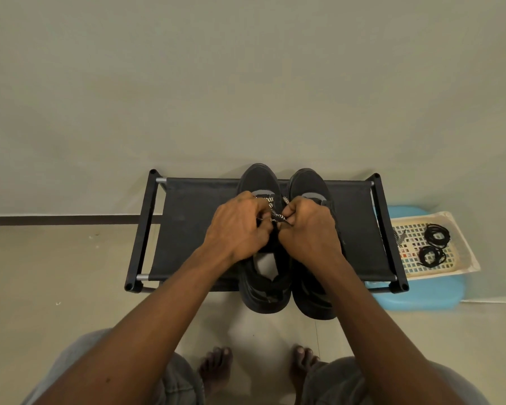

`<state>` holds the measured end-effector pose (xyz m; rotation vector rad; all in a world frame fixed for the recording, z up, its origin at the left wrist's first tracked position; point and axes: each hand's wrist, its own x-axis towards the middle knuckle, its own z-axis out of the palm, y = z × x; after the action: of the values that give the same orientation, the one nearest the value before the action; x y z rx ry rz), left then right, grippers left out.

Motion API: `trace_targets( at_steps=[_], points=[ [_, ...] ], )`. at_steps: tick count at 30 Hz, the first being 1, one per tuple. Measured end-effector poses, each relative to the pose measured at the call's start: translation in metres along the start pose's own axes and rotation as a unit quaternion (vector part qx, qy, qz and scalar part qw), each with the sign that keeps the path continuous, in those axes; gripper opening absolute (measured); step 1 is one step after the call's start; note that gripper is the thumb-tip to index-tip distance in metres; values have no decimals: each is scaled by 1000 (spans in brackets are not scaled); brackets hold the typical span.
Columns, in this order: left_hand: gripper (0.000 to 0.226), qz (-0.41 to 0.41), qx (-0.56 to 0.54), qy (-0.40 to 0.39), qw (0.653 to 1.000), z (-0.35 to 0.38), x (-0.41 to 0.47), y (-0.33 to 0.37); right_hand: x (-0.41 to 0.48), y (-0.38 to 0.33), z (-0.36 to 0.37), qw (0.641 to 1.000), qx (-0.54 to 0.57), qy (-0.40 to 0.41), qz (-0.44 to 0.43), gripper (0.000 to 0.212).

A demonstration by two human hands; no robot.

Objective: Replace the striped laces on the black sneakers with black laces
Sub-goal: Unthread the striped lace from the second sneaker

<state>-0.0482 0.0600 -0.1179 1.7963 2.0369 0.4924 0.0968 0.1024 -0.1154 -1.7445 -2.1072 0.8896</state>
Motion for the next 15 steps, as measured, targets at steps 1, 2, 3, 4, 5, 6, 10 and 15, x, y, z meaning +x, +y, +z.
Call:
trace_targets(
  at_steps=[1,2,3,4,5,6,10,15],
  points=[
    [7,-6,-12,0,1000,-2,0,-2,0,0,0,1000,3,-3,0,13],
    [5,-12,-24,0,1000,-3,0,-4,0,-1,0,1000,4,-7,0,14],
    [4,-15,-32,0,999,-4,1,-6,0,-1,0,1000,5,-10,-1,14],
    [4,-17,-35,-2,999,-5,1,-7,0,-2,-1,1000,5,-12,-4,15],
    [5,-18,-35,-5,999,-6,1,-7,-1,-3,-1,1000,3,-13,-8,16],
    [6,-18,-36,-5,999,-6,2,-8,-1,-3,-1,1000,-2,-14,-12,16],
    [12,-70,-121,1,990,-12,4,-13,-1,-2,-4,1000,-12,-17,-16,21],
    [12,-173,-136,52,974,-22,8,-32,-4,-8,-4,998,-34,-35,-38,29]
  ],
)
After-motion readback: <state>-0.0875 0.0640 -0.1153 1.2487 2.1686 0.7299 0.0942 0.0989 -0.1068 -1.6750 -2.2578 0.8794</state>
